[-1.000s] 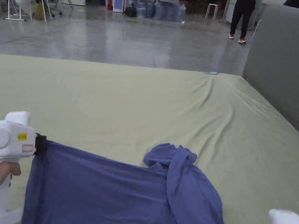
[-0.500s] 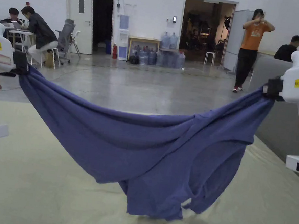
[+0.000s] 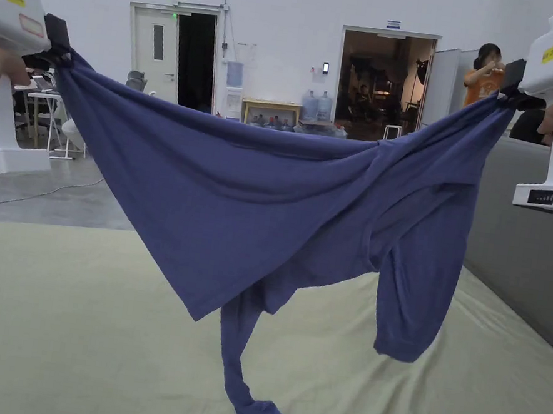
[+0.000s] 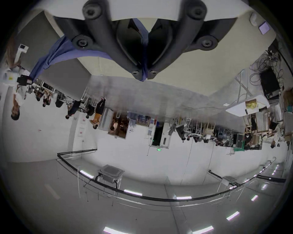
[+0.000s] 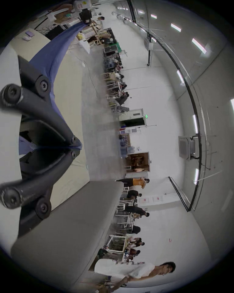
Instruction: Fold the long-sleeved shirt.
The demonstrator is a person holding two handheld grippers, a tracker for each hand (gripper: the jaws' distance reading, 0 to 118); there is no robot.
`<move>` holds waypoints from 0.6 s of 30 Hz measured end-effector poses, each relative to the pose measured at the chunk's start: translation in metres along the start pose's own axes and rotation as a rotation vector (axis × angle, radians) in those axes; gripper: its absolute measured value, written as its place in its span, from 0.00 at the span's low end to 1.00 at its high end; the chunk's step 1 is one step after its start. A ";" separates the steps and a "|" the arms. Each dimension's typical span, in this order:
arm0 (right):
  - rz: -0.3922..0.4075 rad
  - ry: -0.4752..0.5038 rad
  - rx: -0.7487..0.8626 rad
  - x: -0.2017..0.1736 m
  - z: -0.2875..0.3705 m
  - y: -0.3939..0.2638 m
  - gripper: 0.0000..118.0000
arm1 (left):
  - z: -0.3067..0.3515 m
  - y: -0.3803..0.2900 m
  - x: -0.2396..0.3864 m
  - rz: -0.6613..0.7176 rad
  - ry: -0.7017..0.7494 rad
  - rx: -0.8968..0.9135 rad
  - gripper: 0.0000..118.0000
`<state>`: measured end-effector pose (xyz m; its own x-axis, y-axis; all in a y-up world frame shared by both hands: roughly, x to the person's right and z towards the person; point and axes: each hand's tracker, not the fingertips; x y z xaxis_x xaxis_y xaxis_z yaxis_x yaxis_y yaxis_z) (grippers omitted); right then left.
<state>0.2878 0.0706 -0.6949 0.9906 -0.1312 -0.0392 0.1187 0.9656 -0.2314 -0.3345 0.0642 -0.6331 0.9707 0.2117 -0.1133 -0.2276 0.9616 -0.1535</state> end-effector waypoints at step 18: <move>-0.029 0.051 -0.309 0.043 -0.042 -0.258 0.00 | -0.046 -0.223 -0.045 -0.038 -0.005 -0.304 0.00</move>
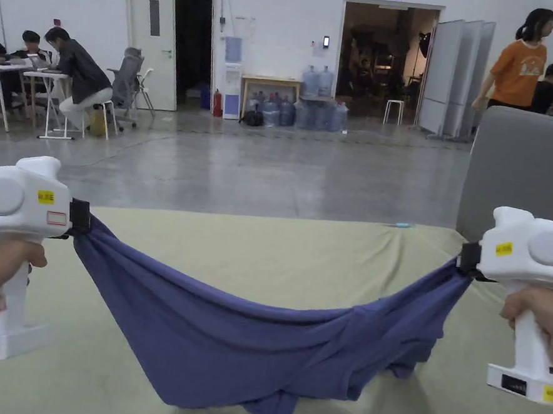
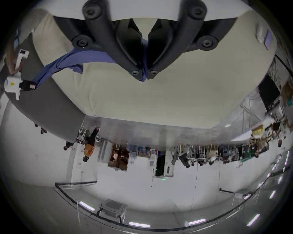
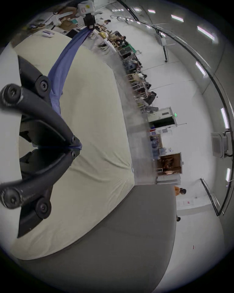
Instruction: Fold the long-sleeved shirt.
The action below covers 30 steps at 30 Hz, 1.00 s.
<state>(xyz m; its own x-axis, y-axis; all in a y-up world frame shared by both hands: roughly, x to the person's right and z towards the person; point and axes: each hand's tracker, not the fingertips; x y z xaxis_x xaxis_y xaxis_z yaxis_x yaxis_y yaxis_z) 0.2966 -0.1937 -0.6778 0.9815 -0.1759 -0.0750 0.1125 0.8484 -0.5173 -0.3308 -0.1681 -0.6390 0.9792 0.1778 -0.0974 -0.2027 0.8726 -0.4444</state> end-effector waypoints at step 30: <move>0.303 0.007 -0.256 0.013 0.178 -0.256 0.88 | 0.187 -0.301 -0.060 0.013 -0.001 -0.280 0.93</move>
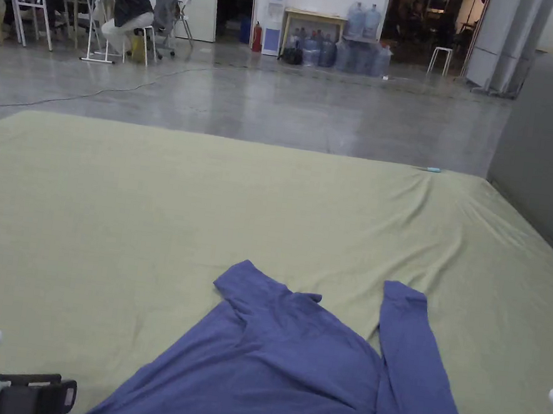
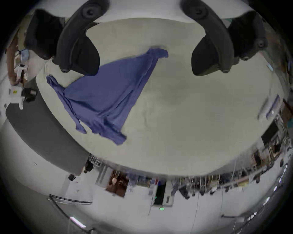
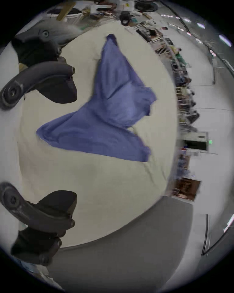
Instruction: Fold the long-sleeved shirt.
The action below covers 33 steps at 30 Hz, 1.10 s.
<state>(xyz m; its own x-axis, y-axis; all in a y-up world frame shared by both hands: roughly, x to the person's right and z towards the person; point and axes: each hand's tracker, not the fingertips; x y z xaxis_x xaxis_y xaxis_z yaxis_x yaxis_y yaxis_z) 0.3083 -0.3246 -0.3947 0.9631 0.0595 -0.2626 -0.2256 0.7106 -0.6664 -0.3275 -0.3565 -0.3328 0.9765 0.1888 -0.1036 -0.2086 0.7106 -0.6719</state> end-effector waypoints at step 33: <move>0.182 0.246 -0.104 -0.104 -0.185 0.147 0.23 | -0.064 -0.037 0.015 -0.089 0.123 -0.104 0.00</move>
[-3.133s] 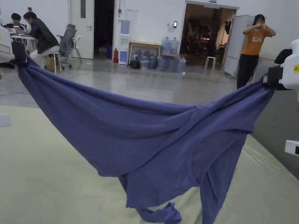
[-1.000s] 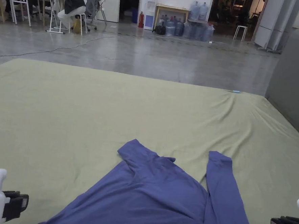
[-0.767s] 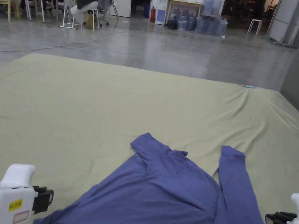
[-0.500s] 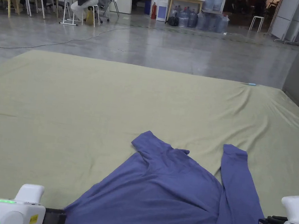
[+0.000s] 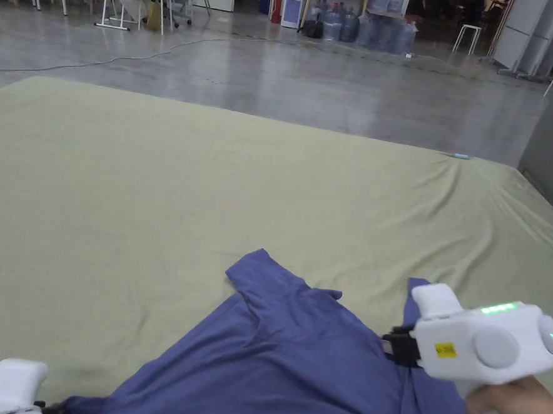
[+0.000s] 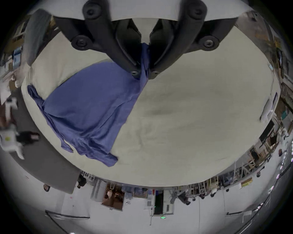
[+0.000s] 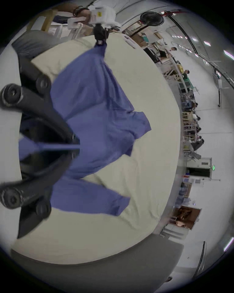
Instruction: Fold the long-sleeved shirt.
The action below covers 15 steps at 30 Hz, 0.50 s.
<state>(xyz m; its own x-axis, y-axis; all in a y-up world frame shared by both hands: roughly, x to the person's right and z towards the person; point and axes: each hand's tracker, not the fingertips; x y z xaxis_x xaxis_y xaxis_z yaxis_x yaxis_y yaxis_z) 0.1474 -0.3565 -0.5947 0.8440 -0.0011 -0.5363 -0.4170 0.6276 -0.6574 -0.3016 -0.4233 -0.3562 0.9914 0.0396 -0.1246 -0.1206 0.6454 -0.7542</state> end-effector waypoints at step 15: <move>0.118 -0.024 -0.380 0.035 -0.161 0.057 0.00 | -0.006 0.006 -0.011 0.153 -0.091 -0.084 0.00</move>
<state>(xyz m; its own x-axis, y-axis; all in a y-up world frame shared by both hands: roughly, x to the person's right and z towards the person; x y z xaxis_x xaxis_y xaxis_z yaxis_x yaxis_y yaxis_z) 0.0990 -0.4461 -0.7361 0.7885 0.0751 -0.6105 -0.6031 0.2892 -0.7434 -0.3134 -0.4245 -0.3638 0.9612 0.2037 -0.1858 -0.2701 0.5611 -0.7824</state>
